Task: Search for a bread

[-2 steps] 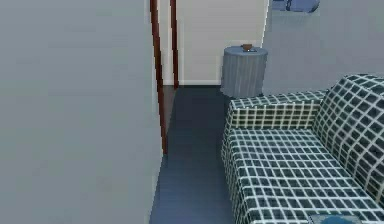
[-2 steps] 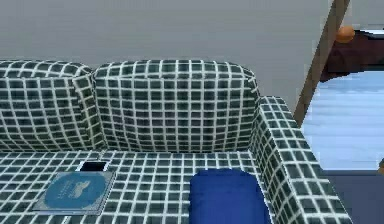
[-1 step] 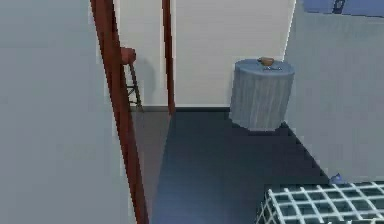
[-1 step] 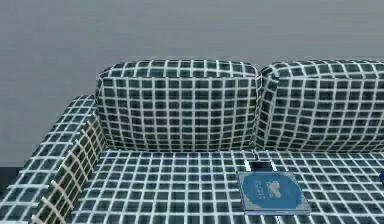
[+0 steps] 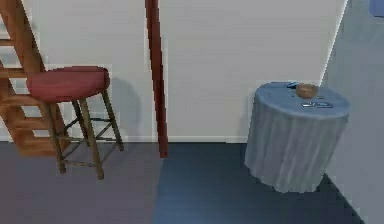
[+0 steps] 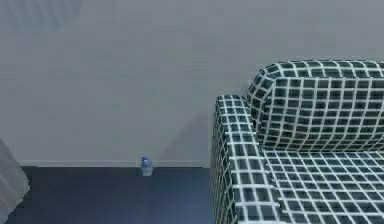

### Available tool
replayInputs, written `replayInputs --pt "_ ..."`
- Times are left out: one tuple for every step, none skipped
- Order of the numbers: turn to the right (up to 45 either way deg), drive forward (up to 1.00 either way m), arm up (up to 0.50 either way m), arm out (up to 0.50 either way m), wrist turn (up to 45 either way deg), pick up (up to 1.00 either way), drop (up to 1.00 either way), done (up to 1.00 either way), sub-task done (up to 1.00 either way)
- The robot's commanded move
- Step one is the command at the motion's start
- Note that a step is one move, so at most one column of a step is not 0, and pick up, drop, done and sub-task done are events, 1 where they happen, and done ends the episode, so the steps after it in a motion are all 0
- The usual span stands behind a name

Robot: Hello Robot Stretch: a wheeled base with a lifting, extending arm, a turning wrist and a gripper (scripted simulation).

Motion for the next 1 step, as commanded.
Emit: replayInputs --pt "-45.0 0.0 0.0 0.0 0.0 0.0 0.0 0.0 0.0"
